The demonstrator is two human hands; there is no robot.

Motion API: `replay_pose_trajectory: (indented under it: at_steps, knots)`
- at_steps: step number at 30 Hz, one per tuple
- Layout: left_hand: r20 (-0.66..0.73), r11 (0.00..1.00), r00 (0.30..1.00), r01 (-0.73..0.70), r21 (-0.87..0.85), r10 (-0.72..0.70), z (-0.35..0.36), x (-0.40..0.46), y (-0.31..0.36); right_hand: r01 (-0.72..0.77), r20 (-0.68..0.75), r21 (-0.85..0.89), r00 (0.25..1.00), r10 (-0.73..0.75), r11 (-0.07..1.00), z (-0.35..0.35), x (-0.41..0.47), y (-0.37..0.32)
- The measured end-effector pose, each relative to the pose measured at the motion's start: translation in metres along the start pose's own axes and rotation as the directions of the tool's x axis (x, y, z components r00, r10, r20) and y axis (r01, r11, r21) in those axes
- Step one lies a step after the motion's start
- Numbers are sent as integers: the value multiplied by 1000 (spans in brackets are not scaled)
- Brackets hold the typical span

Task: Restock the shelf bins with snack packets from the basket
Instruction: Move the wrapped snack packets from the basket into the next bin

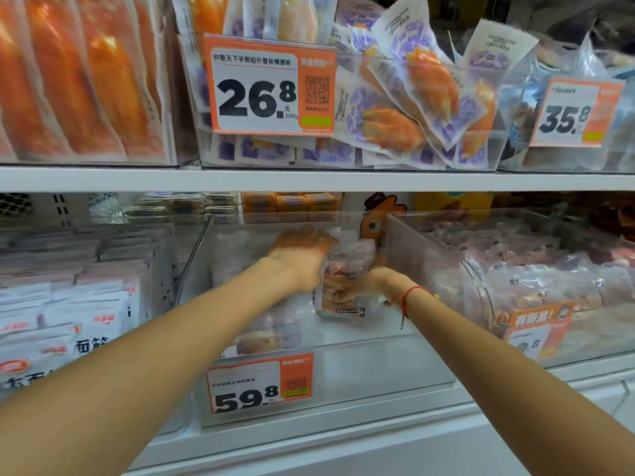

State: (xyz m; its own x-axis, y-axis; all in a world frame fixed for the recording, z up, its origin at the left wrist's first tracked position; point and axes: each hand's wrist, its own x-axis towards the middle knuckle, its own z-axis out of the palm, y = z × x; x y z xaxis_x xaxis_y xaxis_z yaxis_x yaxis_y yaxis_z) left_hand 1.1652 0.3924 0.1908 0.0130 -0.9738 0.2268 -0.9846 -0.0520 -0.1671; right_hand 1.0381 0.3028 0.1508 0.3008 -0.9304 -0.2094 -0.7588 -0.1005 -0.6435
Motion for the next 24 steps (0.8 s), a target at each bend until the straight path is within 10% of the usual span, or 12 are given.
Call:
replay_pose_trajectory:
  at_steps: [6, 24]
  knots:
    - [173, 997, 984, 54, -54, -44, 6, 1, -4, 234, -123, -613, 915, -383, 755, 4, -10, -2]
    - [407, 995, 913, -72, 67, 38, 1, 0, 2, 309, -88, -623, 885, -458, 718, -14, -19, 3]
